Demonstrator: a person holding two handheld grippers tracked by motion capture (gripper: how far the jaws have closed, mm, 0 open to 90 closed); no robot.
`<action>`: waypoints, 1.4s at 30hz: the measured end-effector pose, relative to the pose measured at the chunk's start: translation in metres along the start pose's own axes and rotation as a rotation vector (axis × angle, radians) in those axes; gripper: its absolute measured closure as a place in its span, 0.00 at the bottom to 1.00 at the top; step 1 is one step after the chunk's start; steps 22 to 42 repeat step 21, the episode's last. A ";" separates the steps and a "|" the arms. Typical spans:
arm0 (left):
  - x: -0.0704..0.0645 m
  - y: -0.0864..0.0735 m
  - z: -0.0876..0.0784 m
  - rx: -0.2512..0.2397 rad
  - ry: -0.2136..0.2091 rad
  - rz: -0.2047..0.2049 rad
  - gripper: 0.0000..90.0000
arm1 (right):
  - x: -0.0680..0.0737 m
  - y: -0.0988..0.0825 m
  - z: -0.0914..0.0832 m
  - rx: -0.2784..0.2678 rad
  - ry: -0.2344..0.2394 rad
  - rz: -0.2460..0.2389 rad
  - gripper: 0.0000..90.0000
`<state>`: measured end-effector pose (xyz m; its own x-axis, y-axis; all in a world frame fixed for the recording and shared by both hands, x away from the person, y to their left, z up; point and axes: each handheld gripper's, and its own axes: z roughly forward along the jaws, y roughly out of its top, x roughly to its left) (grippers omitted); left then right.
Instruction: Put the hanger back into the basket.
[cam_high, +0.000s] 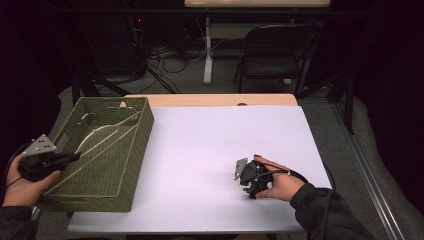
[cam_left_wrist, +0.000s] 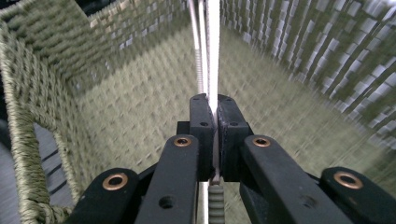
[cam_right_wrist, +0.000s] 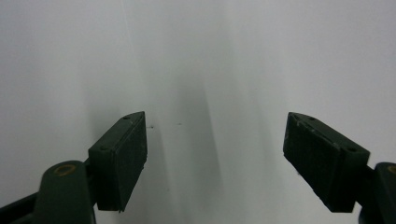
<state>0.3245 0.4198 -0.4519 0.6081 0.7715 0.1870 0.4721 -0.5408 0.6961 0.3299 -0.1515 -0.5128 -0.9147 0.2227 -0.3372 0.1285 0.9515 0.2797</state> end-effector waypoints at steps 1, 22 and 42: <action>0.000 0.000 0.000 0.000 0.000 0.000 0.96 | 0.000 0.000 0.000 0.000 0.000 0.000 0.24; -0.033 0.017 -0.037 -0.067 0.029 -0.033 0.50 | 0.000 -0.006 -0.008 -0.017 -0.011 0.005 0.24; -0.033 0.017 -0.037 -0.067 0.029 -0.033 0.50 | 0.000 -0.006 -0.008 -0.017 -0.011 0.005 0.24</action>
